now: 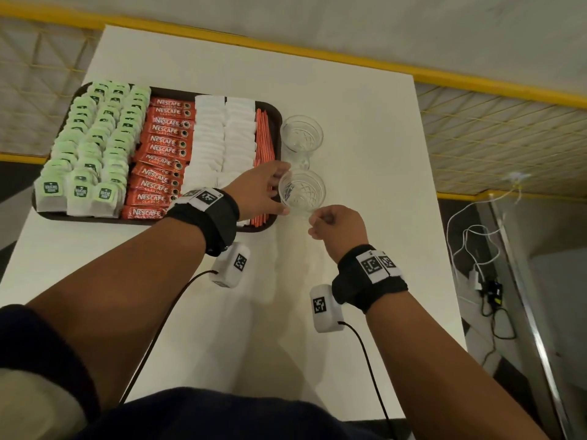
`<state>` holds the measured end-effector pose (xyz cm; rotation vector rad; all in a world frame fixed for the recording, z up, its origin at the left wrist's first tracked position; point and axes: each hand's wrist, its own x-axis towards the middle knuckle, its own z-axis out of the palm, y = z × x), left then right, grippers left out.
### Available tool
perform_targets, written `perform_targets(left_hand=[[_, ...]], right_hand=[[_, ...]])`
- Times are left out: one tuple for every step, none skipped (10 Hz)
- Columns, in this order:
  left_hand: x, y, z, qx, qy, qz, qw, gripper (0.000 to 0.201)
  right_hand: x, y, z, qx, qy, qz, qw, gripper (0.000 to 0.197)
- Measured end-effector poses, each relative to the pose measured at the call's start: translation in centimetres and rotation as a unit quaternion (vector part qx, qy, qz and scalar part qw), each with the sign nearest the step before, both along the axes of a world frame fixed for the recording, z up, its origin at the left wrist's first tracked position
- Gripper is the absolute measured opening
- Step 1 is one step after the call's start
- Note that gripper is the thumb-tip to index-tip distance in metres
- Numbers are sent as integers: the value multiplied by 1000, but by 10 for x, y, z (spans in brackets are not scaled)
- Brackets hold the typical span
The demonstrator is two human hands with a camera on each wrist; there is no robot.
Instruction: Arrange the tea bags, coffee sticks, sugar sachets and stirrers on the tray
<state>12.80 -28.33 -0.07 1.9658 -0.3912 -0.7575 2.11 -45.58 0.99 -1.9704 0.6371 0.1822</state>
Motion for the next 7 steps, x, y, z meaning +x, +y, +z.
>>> perform_targets(left_hand=[[-1, 2, 1, 10, -1, -12, 1000, 92], [-1, 3, -1, 17, -4, -23, 1000, 95], [-5, 1, -1, 33, -18, -32, 999, 93], [-4, 1, -3, 38, -30, -43, 998, 93], [-9, 3, 3, 74, -48, -49, 995, 95], [-15, 5, 9, 128, -102, -46, 986, 96], [-28, 14, 22, 166, -162, 3, 973, 86]], right_hand=[[-1, 6, -1, 25, 12, -19, 999, 6], [-4, 12, -4, 42, 17, -38, 998, 8], [-4, 18, -2, 61, 23, -60, 996, 11], [-4, 19, -1, 77, 20, -71, 994, 12], [-4, 21, -2, 69, 20, -65, 995, 13], [-8, 17, 1, 18, 24, -31, 999, 17], [-17, 6, 5, -13, 17, -10, 1000, 19]])
